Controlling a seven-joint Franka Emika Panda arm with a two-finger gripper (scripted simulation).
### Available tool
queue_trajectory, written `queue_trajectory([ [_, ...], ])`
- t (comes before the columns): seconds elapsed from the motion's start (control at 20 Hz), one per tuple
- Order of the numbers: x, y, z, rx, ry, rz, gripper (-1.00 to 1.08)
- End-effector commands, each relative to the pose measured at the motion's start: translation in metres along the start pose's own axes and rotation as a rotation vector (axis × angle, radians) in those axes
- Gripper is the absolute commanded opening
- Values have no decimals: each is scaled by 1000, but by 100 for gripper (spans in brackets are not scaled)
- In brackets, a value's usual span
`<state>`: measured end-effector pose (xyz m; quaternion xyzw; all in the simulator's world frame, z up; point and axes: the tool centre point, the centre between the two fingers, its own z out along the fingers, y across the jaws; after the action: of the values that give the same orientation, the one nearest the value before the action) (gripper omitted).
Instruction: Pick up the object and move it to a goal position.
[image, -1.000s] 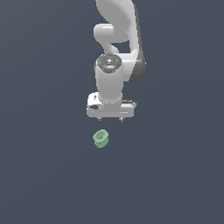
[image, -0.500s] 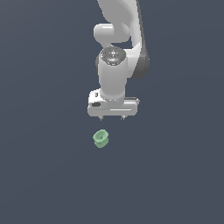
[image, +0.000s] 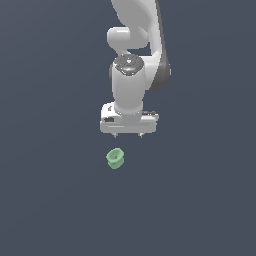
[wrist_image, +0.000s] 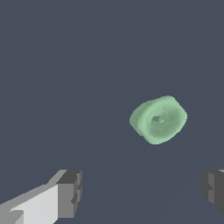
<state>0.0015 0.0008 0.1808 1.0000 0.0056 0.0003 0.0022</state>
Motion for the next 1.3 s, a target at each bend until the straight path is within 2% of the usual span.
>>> queue_trajectory([
  [0.0,1,1,2,1,-1,22,100],
  [0.45,8,12,16,7,-2,188,100],
  [1.25,27,44,60,9,-5,671,100],
])
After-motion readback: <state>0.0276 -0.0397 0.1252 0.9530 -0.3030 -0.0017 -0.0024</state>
